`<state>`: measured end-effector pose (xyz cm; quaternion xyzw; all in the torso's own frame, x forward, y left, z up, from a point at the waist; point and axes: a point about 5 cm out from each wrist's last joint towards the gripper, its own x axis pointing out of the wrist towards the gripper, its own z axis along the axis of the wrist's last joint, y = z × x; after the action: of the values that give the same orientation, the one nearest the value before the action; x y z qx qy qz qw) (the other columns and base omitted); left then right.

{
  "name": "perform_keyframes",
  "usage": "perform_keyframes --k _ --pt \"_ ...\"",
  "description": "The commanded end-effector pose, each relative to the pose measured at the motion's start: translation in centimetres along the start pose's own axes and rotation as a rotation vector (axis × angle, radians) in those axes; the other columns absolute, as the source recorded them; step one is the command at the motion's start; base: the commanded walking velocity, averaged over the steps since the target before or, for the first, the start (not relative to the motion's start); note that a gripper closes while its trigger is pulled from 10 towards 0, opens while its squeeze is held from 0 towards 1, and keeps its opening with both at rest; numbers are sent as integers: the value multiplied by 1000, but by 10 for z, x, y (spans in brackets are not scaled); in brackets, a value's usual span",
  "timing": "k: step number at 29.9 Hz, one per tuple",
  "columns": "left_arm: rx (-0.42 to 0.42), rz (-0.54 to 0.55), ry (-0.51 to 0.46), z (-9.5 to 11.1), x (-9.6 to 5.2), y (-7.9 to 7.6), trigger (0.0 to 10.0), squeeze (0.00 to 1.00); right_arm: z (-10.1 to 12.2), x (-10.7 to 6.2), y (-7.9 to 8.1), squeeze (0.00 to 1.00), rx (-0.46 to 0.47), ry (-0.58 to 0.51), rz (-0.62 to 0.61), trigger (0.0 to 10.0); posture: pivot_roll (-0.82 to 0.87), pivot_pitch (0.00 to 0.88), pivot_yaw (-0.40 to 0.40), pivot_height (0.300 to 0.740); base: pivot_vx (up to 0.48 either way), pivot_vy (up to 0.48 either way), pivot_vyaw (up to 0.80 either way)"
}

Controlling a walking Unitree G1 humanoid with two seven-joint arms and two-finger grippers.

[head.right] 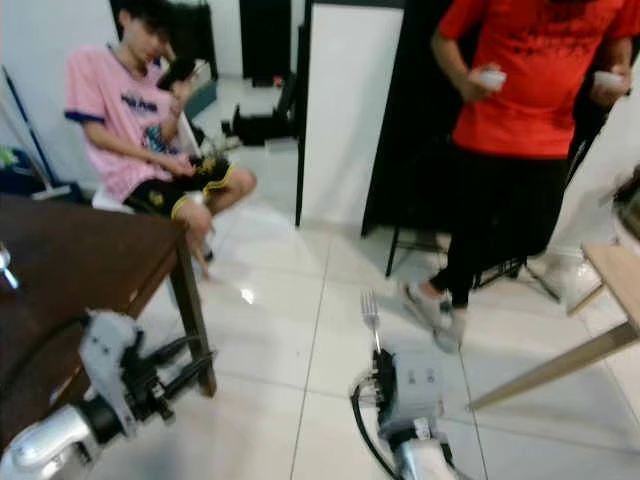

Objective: Setting the table

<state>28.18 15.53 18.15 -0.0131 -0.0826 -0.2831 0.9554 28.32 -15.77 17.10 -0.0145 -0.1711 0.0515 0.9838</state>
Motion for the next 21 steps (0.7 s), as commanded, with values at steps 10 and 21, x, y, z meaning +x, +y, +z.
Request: perform_keyframes --k 10,21 --pt "66 353 -11 19 5 19 10000 0 23 17 11 0 14 -18 20 10000 35 114 48 740 0 0 783" --pt "186 602 26 28 -5 55 10000 0 25 24 18 0 33 -6 45 10000 42 119 53 740 0 0 781"
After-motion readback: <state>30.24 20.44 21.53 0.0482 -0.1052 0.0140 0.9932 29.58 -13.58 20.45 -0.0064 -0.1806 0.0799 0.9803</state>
